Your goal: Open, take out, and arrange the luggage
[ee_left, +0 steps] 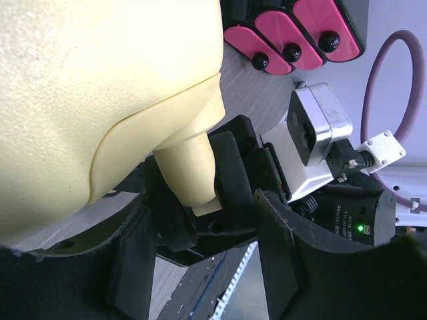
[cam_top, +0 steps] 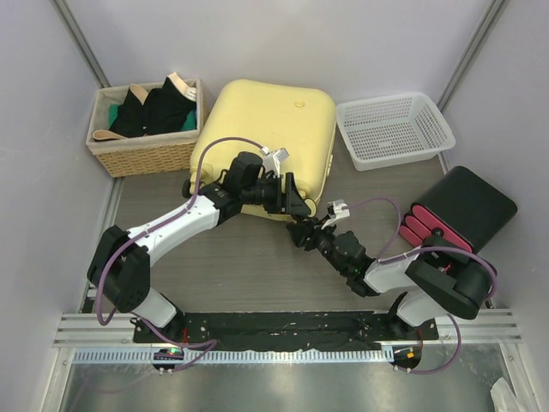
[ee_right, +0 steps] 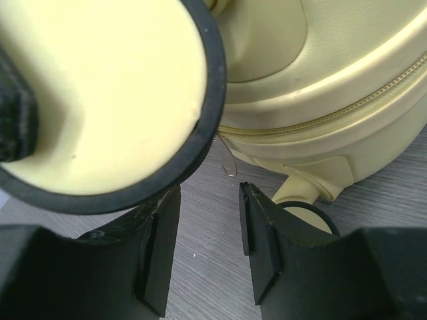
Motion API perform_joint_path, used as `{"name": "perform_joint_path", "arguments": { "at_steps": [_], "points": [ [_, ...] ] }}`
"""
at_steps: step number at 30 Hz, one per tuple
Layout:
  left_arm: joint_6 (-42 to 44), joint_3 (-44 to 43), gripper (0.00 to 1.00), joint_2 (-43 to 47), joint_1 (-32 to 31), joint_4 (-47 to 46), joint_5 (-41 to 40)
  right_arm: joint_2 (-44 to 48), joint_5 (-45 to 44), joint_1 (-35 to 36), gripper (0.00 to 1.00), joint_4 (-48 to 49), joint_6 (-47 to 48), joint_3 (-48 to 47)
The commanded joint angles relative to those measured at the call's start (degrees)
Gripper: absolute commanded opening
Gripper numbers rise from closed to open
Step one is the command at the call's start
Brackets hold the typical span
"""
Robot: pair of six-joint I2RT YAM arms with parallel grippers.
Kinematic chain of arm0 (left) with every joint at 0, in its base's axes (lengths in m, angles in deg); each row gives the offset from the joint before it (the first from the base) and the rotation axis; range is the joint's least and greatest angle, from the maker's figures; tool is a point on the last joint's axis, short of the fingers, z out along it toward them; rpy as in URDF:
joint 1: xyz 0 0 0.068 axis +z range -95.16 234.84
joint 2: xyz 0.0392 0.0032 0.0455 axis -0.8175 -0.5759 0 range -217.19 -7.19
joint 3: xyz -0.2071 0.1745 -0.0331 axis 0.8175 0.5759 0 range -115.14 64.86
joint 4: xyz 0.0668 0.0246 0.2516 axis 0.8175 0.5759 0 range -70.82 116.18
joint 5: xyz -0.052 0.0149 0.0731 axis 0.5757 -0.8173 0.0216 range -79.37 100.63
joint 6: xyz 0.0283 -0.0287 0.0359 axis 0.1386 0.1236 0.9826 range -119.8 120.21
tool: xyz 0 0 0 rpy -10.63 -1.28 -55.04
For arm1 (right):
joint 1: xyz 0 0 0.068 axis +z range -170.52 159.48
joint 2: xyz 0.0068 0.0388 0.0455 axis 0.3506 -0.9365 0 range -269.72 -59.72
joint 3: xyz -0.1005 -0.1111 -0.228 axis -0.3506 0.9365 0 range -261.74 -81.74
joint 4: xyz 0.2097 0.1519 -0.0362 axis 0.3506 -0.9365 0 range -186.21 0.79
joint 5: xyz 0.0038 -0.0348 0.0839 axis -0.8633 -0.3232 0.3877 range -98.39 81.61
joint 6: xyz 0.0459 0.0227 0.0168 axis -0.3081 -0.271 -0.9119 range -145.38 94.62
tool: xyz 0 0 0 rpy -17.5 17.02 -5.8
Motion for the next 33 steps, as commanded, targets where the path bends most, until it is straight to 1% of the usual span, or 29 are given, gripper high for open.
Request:
{"name": "perform_joint_path", "arguments": {
  "at_steps": [1, 10, 25, 33],
  "points": [
    [-4.03, -0.66, 0.0, 0.29, -0.04, -9.08, 10.9, -1.79, -3.39, 0.21, 0.47, 5.59, -0.78, -1.95],
    [-4.21, 0.13, 0.0, 0.73, -0.04, -9.69, 11.08, -6.71, -3.83, -0.49, 0.44, 9.81, -1.83, -3.71],
    [-3.86, 0.66, 0.0, 1.17, -0.04, -9.69, 11.34, -12.77, -4.79, -1.99, 0.38, 11.39, -3.07, -6.96],
    [-3.07, 0.66, 0.0, 1.35, 0.04, -8.99, 10.73, -12.78, -6.2, -2.16, 0.36, 11.31, -4.03, -6.17]
  ]
}}
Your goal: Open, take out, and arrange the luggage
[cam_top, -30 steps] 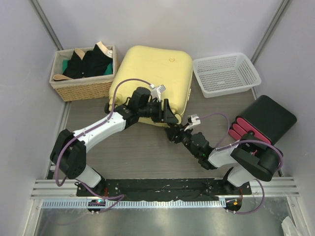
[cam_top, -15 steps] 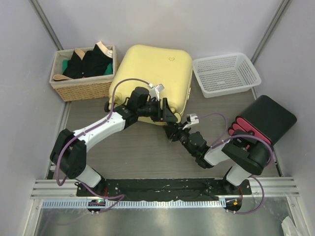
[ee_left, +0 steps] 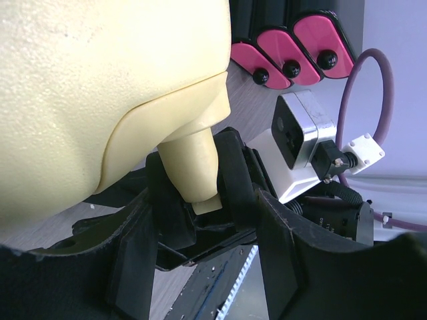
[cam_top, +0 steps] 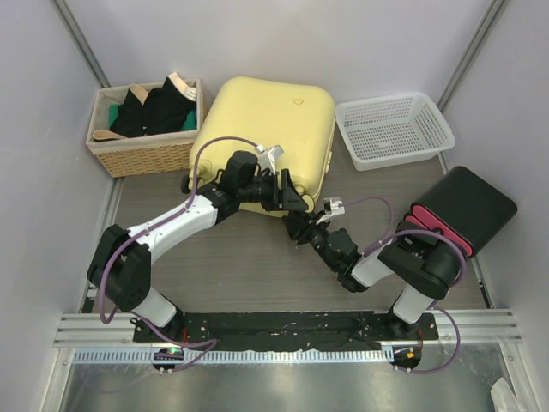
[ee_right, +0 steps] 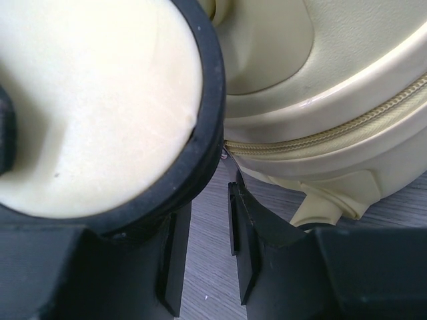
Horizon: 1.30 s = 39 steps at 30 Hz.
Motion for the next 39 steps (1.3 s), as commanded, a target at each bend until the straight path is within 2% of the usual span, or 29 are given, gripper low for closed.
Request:
{"name": "perform_joint_path", "arguments": {
  "at_steps": [1, 14, 26, 39],
  "points": [
    [-1.56, -0.68, 0.0, 1.5, -1.53, -5.8, 10.51, -0.58, -3.95, -1.57, 0.37, -0.58, -1.43, -1.74],
    [-1.65, -0.68, 0.0, 2.38, -0.83, -5.97, 10.6, 1.0, -7.03, -1.75, 0.45, -0.41, -3.1, 2.75],
    [-1.82, -0.59, 0.0, 2.2, -0.74, -6.15, 11.04, -3.39, 1.23, -3.24, 0.5, 8.02, -2.84, 0.73],
    [-1.91, -0.5, 0.0, 2.47, -0.74, -6.32, 11.12, -1.99, 3.96, -3.33, 0.51, 8.82, -2.57, 0.38]
  ]
}}
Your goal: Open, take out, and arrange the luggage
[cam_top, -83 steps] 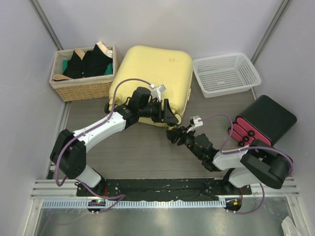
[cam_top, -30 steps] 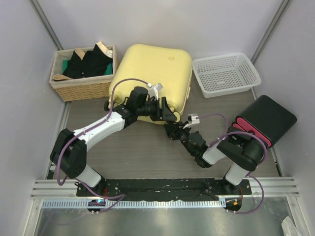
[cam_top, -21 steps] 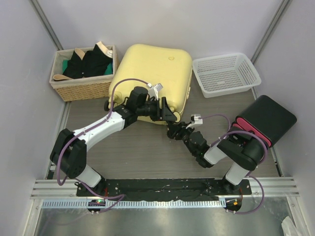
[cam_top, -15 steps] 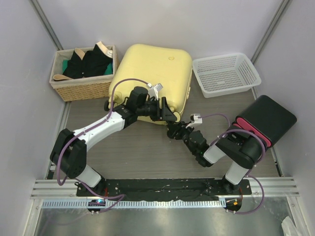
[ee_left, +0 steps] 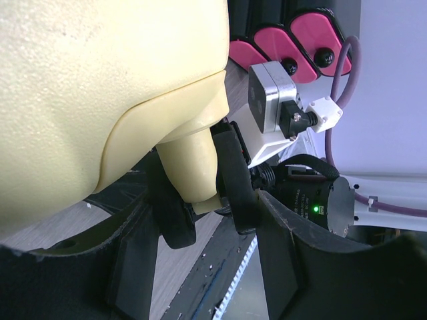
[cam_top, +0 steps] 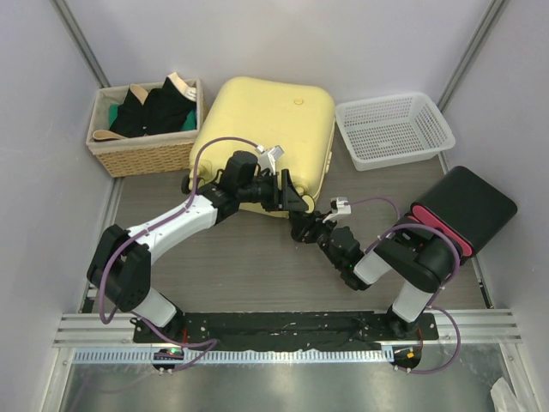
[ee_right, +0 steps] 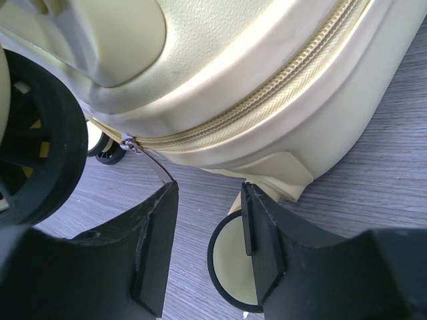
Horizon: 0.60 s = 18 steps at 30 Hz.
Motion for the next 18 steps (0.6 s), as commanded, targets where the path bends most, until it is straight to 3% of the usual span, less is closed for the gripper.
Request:
{"name": "perform_joint_path", "arguments": {
  "at_steps": [1, 18],
  "points": [
    [-1.65, -0.57, 0.0, 2.47, -0.87, -6.3, 10.49, 0.44, 2.97, 0.38, 0.52, 10.22, -0.04, -1.41],
    [-1.73, -0.48, 0.0, 2.64, -0.78, -6.48, 10.4, 0.35, 5.35, 0.47, 0.53, 12.67, -1.71, -3.79]
  ]
}}
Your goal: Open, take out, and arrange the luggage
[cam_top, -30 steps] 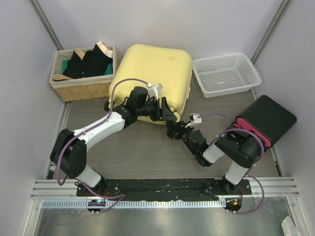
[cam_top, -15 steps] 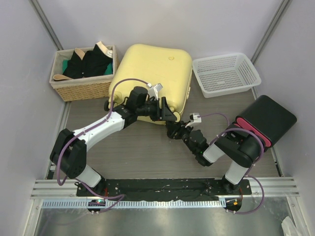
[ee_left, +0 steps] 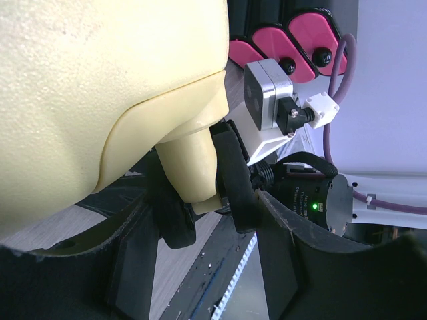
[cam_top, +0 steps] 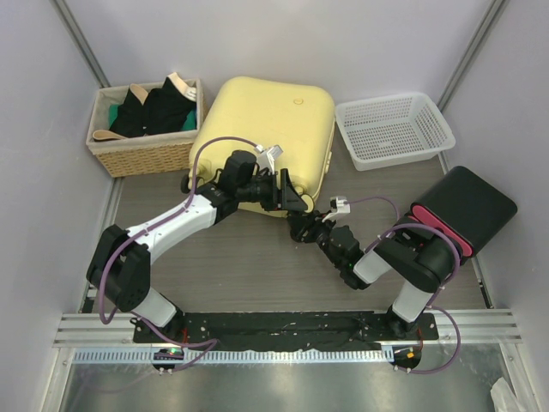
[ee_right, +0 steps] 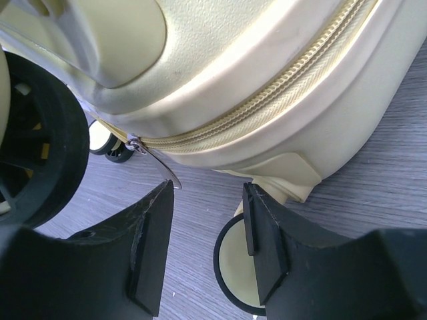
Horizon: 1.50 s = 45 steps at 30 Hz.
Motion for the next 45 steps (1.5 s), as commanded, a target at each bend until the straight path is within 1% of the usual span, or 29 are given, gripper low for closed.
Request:
{"name": "perform_joint_path", "arguments": {
  "at_steps": [1, 13, 22, 32, 36, 42, 43, 45],
  "points": [
    [-1.69, -0.5, 0.0, 2.62, -1.24, -6.41, 9.48, 0.44, 4.12, 0.63, 0.53, 13.25, -0.46, -3.11],
    [-2.3, -0.15, 0.0, 2.45, -0.98, -7.2, 9.66, 1.23, 4.91, 0.8, 0.53, 14.21, -1.43, -4.6],
    [-2.75, 0.2, 0.0, 2.53, -0.98, -7.73, 9.92, 0.88, 5.27, 0.98, 0.48, 14.92, -2.39, -6.19],
    [-3.01, 0.38, 0.0, 2.53, -0.98, -8.17, 10.01, -0.18, 4.48, 1.06, 0.46, 16.23, -2.84, -8.03],
    [-3.1, 0.64, 0.0, 2.71, -0.98, -8.35, 10.01, -0.53, 3.6, 1.06, 0.41, 17.02, -3.28, -8.82],
    [-3.01, 0.91, 0.0, 2.71, -0.98, -8.43, 10.01, -1.06, 3.07, 1.07, 0.27, 18.34, -4.16, -9.35],
    [-3.1, 0.91, 0.0, 2.71, -0.98, -8.43, 10.1, -0.97, 3.07, 1.06, 0.23, 18.43, -4.33, -9.18],
    [-3.01, 0.99, 0.0, 2.62, -0.98, -8.43, 10.01, -0.71, 2.81, 1.06, 0.2, 19.22, -4.33, -8.48]
  ]
}}
